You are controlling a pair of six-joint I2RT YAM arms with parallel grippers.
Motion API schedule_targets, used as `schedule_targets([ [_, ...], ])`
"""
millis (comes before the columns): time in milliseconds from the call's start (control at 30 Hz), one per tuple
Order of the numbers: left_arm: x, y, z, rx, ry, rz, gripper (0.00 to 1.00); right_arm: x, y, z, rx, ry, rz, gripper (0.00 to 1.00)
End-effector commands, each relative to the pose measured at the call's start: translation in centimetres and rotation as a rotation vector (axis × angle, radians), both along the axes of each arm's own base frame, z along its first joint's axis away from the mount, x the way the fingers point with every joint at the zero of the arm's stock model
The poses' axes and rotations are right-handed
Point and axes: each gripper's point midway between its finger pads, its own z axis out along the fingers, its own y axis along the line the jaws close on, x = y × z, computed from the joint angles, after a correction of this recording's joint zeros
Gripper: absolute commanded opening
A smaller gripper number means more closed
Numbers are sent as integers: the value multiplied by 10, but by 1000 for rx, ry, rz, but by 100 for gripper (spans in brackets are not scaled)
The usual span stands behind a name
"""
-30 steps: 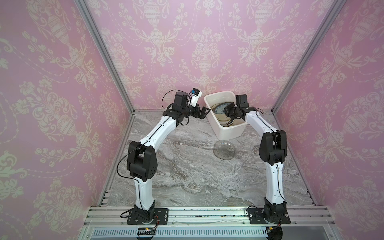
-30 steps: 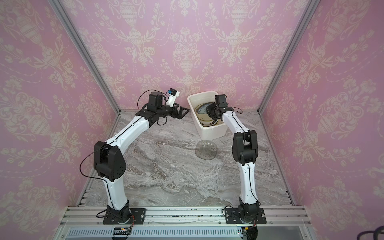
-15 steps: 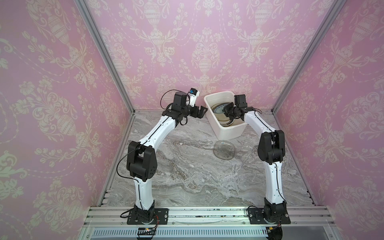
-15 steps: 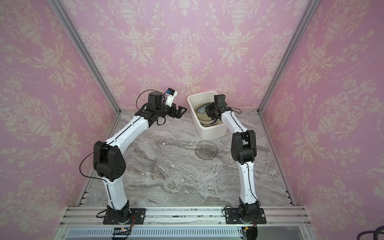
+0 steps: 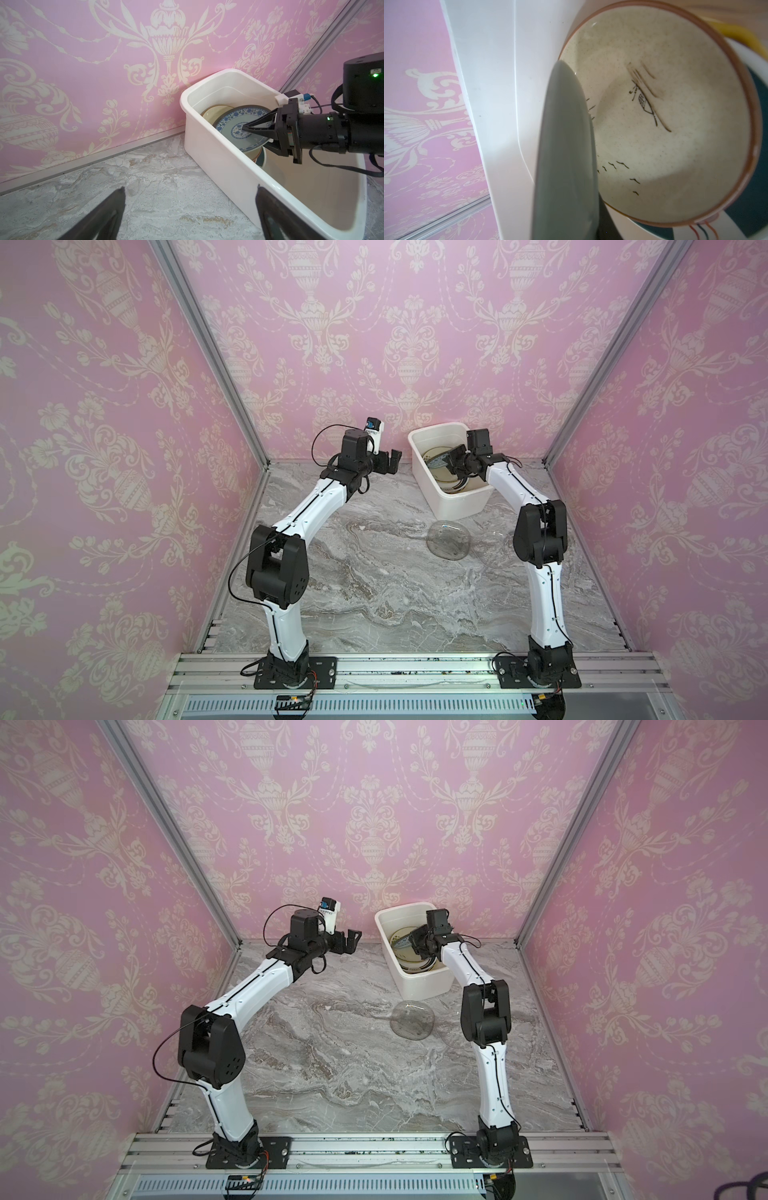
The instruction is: Place the plates into the plastic bin on the countertop
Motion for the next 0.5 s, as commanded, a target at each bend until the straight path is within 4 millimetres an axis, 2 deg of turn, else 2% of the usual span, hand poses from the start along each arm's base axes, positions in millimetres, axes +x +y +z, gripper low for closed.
schedule_targets([
  [0, -3, 7, 35, -50, -31, 9, 99, -2, -25, -46, -6, 131, -101, 27],
  [300, -3, -3, 34, -61, -29, -54, 99, -12, -26, -57, 2, 182, -117, 35],
  [467, -4, -3, 30, -29, -12, -66, 99, -26, -28, -67, -4, 248, -125, 48],
])
